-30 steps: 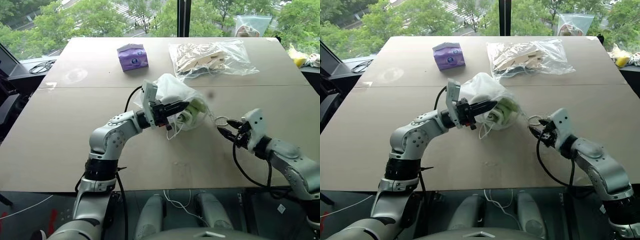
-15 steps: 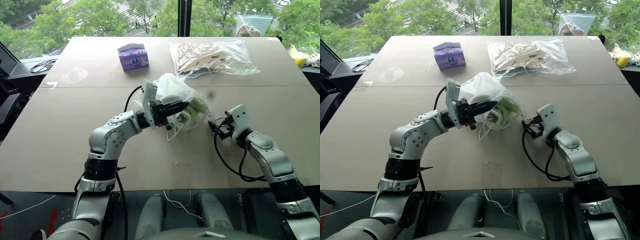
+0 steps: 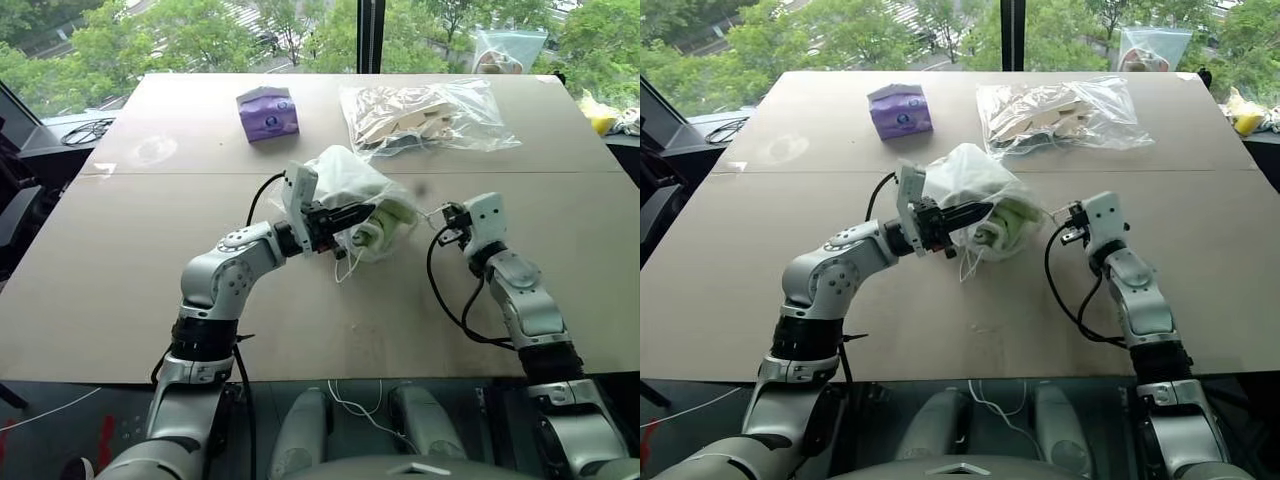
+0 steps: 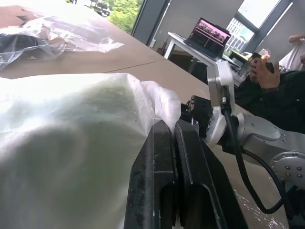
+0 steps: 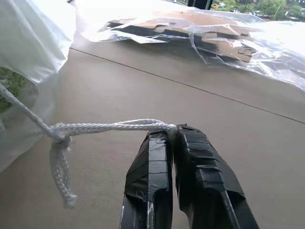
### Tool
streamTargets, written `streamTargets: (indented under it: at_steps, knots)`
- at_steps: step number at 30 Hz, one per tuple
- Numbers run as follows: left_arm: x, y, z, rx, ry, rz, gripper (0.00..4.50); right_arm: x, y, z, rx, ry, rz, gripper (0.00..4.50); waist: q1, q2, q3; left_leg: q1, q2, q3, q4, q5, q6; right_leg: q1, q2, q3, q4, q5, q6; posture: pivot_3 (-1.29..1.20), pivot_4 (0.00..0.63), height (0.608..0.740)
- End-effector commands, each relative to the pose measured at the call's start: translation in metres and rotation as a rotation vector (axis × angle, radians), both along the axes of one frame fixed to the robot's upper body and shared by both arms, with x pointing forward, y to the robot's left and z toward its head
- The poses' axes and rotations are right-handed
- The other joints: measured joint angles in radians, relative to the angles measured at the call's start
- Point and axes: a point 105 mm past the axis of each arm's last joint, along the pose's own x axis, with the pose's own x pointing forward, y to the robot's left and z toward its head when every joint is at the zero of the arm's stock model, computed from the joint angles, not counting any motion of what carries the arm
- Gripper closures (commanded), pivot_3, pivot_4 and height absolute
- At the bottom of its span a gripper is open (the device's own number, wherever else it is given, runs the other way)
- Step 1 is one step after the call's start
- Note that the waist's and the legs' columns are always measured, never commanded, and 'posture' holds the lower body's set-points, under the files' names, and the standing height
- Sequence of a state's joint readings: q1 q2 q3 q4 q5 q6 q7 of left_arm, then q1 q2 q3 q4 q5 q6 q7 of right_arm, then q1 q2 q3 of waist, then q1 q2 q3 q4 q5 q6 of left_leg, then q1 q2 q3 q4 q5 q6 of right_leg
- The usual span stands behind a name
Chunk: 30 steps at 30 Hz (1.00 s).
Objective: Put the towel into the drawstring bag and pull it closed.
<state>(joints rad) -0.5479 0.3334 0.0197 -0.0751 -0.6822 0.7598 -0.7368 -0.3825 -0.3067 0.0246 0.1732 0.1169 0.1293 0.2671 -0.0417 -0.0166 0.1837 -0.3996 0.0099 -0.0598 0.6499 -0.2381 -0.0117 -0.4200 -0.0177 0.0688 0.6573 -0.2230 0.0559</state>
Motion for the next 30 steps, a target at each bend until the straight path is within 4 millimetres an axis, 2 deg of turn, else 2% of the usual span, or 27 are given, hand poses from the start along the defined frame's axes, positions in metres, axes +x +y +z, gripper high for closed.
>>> streamTargets:
  at_steps: [1,2,3,4,6,9,11,13,18,25,30]
  knots:
    - [-0.006,0.002,0.012,0.01,-0.055,-0.034,3.6,-0.004,-0.003,0.012,0.011,-0.052,-0.011,4.5,-0.002,0.0,0.0,0.0,0.0,0.0,0.0,0.0,0.0,0.0,0.0,0.0,0.0,0.0,0.0,0.0,0.15,0.74]
    - [-0.004,0.004,0.012,0.026,-0.074,-0.007,3.14,-0.004,-0.004,0.012,0.015,-0.053,-0.017,4.5,-0.003,0.0,0.0,0.0,0.0,0.0,0.0,0.0,0.0,0.0,0.0,0.0,0.0,0.0,0.0,0.0,0.15,0.74]
    - [-0.003,0.007,0.014,0.012,-0.069,0.004,2.44,-0.004,-0.005,0.012,0.018,-0.054,-0.024,4.5,-0.003,0.0,0.0,0.0,0.0,0.0,0.0,0.0,0.0,0.0,0.0,0.0,0.0,0.0,0.0,0.0,0.15,0.74]
    - [-0.007,0.01,0.016,0.002,-0.07,-0.022,2.24,-0.004,-0.007,0.012,0.02,-0.057,-0.032,4.5,-0.003,0.0,0.0,0.0,0.0,0.0,0.0,0.0,0.0,0.0,0.0,0.0,0.0,0.0,0.0,0.0,0.15,0.74]
    - [-0.019,0.021,0.018,0.025,-0.077,-0.112,1.42,-0.004,-0.009,0.015,0.028,-0.063,-0.045,4.5,-0.006,0.0,0.0,0.001,0.0,0.0,0.0,0.0,0.0,0.0,0.0,0.0,0.001,0.0,0.0,0.0,0.15,0.74]
    - [-0.019,0.049,0.023,0.071,-0.07,-0.138,0.11,-0.002,-0.01,0.016,0.048,-0.064,-0.062,4.5,-0.009,0.0,0.0,0.001,0.001,0.0,-0.001,0.0,0.0,0.0,0.001,0.0,0.001,0.0,0.0,0.0,0.15,0.74]
    - [-0.032,0.057,0.017,0.137,-0.039,-0.216,0.02,-0.001,-0.008,0.014,0.046,-0.059,-0.056,4.5,-0.01,0.0,0.0,0.001,0.001,0.0,-0.001,0.0,0.0,0.0,0.001,0.0,0.001,-0.002,0.002,0.0,0.15,0.74]
    - [-0.047,0.055,0.003,0.209,0.002,-0.289,0.02,-0.001,-0.007,0.013,0.044,-0.056,-0.051,4.5,-0.014,0.0,0.0,0.001,0.001,0.0,-0.001,0.0,0.0,0.0,0.001,0.0,0.0,-0.002,0.003,0.0,0.15,0.74]
    - [-0.07,0.027,-0.03,0.278,0.023,-0.37,0.02,0.001,-0.003,0.016,0.05,-0.06,-0.048,4.5,-0.009,0.0,0.0,0.0,0.0,0.001,-0.002,0.0,0.0,0.0,-0.001,0.0,-0.001,-0.001,0.001,0.0,0.15,0.74]
    - [-0.064,-0.003,-0.057,0.308,-0.055,-0.292,0.02,0.001,-0.001,0.017,0.061,-0.059,-0.045,4.5,-0.002,0.0,0.0,0.001,0.0,0.0,-0.001,0.0,0.0,0.0,0.0,0.0,0.001,-0.001,0.0,0.0,0.15,0.74]
    - [-0.053,-0.015,-0.06,0.296,-0.127,-0.192,0.02,0.0,-0.001,0.018,0.062,-0.056,-0.043,4.5,-0.002,0.0,0.0,0.001,0.0,0.001,-0.001,0.0,0.0,0.0,0.0,0.001,0.001,0.0,0.0,0.0,0.15,0.74]
